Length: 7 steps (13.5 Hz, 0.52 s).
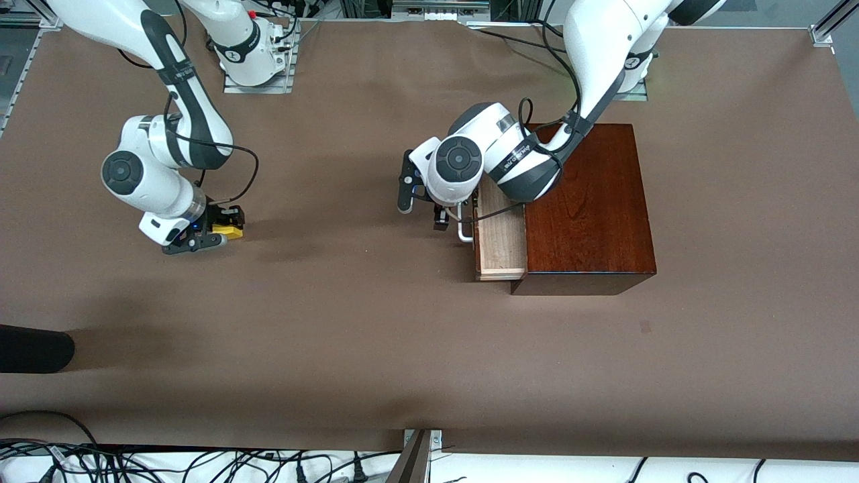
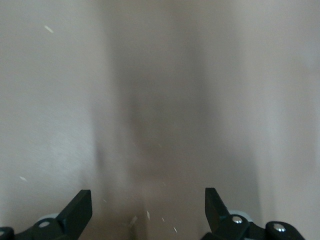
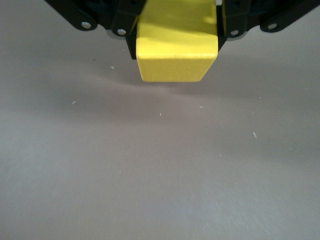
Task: Open drawer, take yellow block, close drawer
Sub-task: 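Push the drawer shut with the left gripper while the right gripper lowers the cube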
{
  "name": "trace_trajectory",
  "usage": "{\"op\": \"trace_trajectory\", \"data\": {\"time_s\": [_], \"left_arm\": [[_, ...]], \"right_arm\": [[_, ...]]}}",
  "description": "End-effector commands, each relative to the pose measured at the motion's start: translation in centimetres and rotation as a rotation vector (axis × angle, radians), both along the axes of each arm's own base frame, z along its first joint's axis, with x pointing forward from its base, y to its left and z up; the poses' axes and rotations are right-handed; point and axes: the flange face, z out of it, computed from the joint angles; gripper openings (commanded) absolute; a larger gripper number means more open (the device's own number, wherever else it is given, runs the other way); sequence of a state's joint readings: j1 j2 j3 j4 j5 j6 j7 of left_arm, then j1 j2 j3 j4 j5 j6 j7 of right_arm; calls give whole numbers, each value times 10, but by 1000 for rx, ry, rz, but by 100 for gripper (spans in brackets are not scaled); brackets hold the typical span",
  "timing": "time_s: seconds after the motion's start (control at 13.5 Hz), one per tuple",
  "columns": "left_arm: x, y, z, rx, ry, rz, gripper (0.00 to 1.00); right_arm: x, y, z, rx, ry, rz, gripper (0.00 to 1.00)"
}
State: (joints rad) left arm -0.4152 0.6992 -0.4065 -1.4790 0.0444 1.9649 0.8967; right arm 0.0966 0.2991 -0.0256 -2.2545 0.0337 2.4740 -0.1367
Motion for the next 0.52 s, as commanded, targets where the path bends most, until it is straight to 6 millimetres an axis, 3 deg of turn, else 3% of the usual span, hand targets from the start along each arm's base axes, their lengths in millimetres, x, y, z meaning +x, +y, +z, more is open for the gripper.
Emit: {"op": "trace_trajectory", "data": {"time_s": [0.0, 0.44], "left_arm": [[1, 19, -3, 85, 16, -82, 100], [30, 92, 3, 218, 127, -30, 100]], "right_arm": [[-6, 1, -11, 7, -4, -67, 0], [-10, 8, -36, 2, -38, -158, 0]]}}
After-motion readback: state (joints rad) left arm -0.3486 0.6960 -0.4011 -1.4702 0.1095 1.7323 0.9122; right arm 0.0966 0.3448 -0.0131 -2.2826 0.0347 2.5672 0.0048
